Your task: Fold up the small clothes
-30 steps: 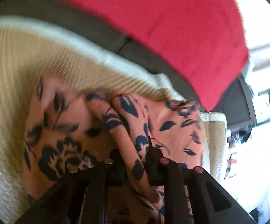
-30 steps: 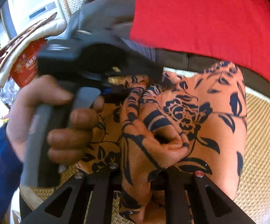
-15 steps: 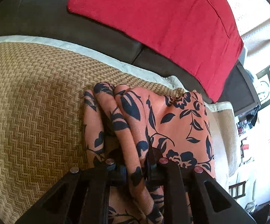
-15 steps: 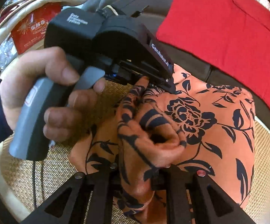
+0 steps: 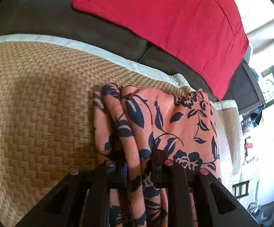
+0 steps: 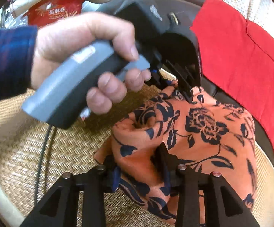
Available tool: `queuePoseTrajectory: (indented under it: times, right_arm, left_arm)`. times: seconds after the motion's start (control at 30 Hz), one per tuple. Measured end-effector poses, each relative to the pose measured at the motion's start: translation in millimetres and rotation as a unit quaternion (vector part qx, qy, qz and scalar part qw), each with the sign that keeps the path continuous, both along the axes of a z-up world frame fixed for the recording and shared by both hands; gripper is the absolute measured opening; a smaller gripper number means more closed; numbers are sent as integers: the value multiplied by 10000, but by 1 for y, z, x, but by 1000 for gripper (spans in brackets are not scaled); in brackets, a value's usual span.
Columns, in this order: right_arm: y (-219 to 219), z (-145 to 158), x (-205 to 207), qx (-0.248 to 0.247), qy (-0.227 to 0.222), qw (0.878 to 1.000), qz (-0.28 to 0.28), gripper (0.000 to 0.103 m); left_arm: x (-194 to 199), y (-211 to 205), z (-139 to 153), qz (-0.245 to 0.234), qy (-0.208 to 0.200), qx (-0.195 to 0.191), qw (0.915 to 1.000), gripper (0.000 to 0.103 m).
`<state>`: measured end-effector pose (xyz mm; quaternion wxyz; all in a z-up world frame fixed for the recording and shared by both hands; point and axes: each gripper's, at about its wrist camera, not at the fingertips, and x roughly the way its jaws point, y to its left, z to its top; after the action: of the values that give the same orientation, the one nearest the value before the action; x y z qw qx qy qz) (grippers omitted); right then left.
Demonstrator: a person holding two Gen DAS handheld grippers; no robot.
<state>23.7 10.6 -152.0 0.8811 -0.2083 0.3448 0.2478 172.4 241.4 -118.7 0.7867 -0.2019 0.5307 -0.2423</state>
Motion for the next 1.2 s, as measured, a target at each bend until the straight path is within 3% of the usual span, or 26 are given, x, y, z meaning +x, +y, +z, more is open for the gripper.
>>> queuePoseTrajectory:
  times: [0.07,0.13,0.27,0.3,0.37,0.4,0.43,0.47,0.5,0.6,0.67,0.7,0.73,0.8,0.83,0.87,0.9,0.97,1.03,1.1,1.2]
  right_arm:
    - [-2,1,-9,-219,-243,9994,105,41]
    - [-1,-4,-19,-457,-486,9975,215,47]
    - [-8,-3,-28,-367,-551,9977,126,53]
    - [-7,-2,-33,-411,-587,9974,126,53]
    - [-5,1,-47,-540,-689,9960,188,53]
    - [-6,2,-53,-574,-718,9955,233,54]
    - [-9,3,-58,-560,-688,9956,299,57]
    - [-16,7,-65,-450,-565,9966,402,63]
    - [-23,11,-72,-284,-447,9974,494,68]
    - [-69,33,-92,534,56,9972,514,69]
    - [-110,50,-91,1317,470,9896,344,70]
    - [-134,57,-85,1716,701,9826,151,70]
    - [-169,65,-75,2310,1014,9675,-176,72]
    - [-218,64,-54,3026,1421,9389,-818,86]
    - [-249,54,-38,3408,1852,9130,-1268,89]
    - [-261,48,-31,3640,2149,8952,-1414,89]
    - [-283,31,-17,4098,2634,8583,-1612,89]
    - [-302,7,5,4462,3291,8130,-1777,89]
    - [-310,-3,19,4751,3516,7880,-1725,89]
    - [-310,-12,35,4776,3760,7749,-1733,89]
    - [-303,-28,53,4644,4238,7574,-1763,89]
  left_arm:
    - [-10,7,16,115,-42,128,9998,22]
    - [-29,6,42,135,-381,407,9984,20]
    - [-73,-18,76,-353,-960,497,9935,19]
    - [-83,-28,76,-576,-982,603,9917,19]
    - [-96,-48,53,-964,-866,1539,9796,19]
    - [-96,-48,42,-953,-721,1795,9765,19]
    - [-95,-41,29,-810,-557,1732,9800,19]
    - [-95,-31,29,-601,-494,1389,9872,19]
    - [-94,-25,31,-467,-423,1288,9897,17]
    - [-99,-31,38,-495,-552,1728,9822,12]
    - [-104,-38,45,-476,-638,1922,9781,11]
    - [-111,-47,55,-390,-806,2098,9736,11]
    - [-117,-51,64,-351,-966,2155,9711,11]
    - [-132,-56,84,-282,-1363,2075,9683,12]
    - [-137,-61,91,-260,-1494,2047,9670,13]
    - [-142,-67,95,-262,-1614,2007,9659,13]
    - [-144,-73,96,-275,-1671,1969,9657,14]
    - [-144,-82,86,-355,-1598,1988,9663,14]
    - [-139,-89,66,-361,-1353,2132,9669,14]
    - [-130,-84,51,-251,-1093,2253,9678,14]
    - [-135,-76,44,-147,-1080,1929,9751,14]
